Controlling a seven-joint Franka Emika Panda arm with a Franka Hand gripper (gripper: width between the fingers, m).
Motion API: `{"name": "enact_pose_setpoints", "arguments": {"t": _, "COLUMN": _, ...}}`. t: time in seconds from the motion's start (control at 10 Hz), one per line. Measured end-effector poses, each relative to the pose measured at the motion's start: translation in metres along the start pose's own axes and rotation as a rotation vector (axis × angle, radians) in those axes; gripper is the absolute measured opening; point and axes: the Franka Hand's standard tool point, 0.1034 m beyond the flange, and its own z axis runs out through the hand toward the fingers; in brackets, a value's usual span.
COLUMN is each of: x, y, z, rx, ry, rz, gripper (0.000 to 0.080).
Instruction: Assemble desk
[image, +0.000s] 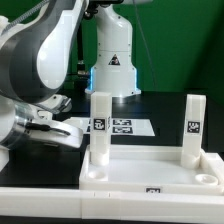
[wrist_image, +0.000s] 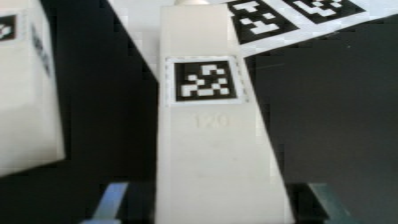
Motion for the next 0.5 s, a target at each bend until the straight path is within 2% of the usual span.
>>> {"name": "enact_pose_setpoints", "arguments": {"t": 0.2, "x": -0.007, "y": -0.001, "z": -0.028, "rx": -0.039, "ry": 0.044, "rz": -0.063, "gripper": 0.029}}
{"name": "enact_pose_setpoints", "arguments": {"t": 0.4, "x": -0.024, "y": -0.017, "z": -0.065, "rx": -0.074, "ry": 0.084, "rz": -0.117, "gripper": 0.029}}
{"name": "enact_pose_setpoints", "arguments": {"t": 0.5, "x": -0.022, "y": -0.02, "z": -0.07, "rx": -0.087, "ry": 0.102, "rz": -0.13, "gripper": 0.029}}
